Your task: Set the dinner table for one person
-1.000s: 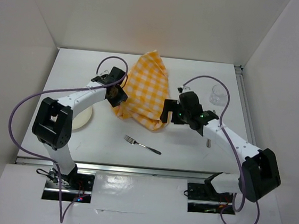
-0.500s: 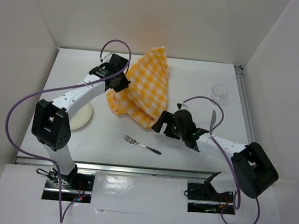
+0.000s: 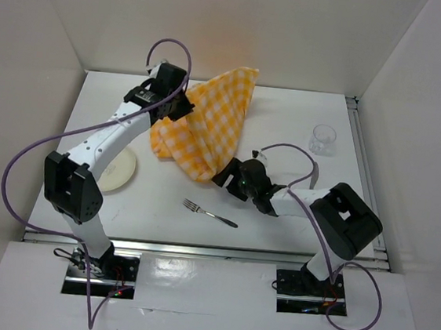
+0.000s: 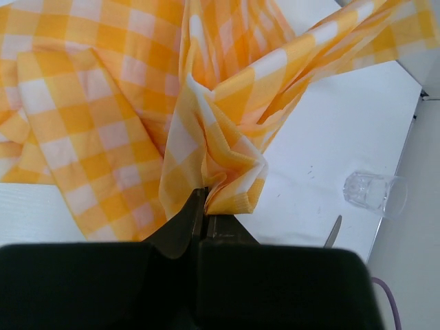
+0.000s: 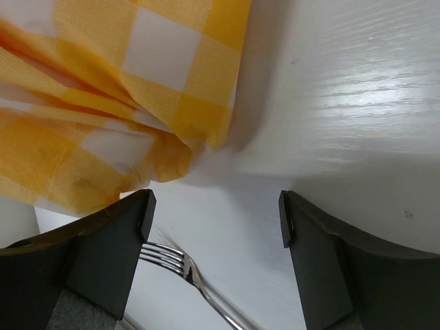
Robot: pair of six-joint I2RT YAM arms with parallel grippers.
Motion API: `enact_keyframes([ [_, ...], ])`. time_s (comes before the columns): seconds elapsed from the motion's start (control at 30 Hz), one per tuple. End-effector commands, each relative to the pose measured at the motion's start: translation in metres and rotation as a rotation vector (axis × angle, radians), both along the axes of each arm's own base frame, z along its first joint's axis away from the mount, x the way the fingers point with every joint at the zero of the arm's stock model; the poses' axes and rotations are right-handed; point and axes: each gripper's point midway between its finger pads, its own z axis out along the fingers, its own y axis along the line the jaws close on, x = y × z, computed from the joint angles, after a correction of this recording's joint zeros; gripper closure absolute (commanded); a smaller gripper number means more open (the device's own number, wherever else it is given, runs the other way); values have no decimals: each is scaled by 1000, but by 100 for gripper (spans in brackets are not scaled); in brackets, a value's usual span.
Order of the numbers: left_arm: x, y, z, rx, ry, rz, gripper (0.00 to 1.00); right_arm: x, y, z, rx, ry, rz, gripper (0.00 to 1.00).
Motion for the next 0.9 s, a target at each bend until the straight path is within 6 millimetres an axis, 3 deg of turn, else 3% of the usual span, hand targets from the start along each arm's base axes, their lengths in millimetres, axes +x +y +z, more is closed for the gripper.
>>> enact_keyframes([
  [0.0, 0, -3, 34, -4, -71, -39, 100, 14, 16, 35, 55, -97, -21, 14],
  [0.07, 2, -4, 33, -4, -70, -39, 100, 10, 24, 49, 61, -164, 16, 14],
  [0.1, 4, -4, 38, -8, -81, -39, 100, 2, 31, 49, 57, -168, 45, 10],
  [0.2, 7, -5, 42, -11, -90, -39, 100, 7, 40, 53, 37, -171, 35, 4],
  [0.23, 6, -7, 42, -17, -88, -46, 100, 7, 40, 47, 27, -161, 36, 5],
  [0.37, 7, -12, 50, -22, -101, -55, 100, 7, 54, 60, 67, -184, 64, 10],
  [0.5, 11, -13, 58, -22, -121, -60, 100, 5, 54, 75, 68, -239, 72, 0],
  [0.53, 12, -16, 54, -26, -110, -70, 100, 11, 57, 87, 88, -256, 55, 0],
  [0.57, 12, -16, 54, -26, -109, -70, 100, 12, 58, 68, 48, -206, 55, 0],
  [0.63, 9, -21, 54, -26, -109, -81, 100, 24, 68, 76, 66, -217, 35, 0],
  [0.7, 6, -25, 52, -23, -101, -92, 100, 28, 76, 69, 71, -204, 38, 0],
  [0.77, 6, -23, 54, -17, -103, -83, 100, 28, 86, 81, 104, -224, 58, 10],
  [0.87, 6, -23, 54, -17, -103, -83, 100, 26, 89, 88, 122, -237, 52, 10],
])
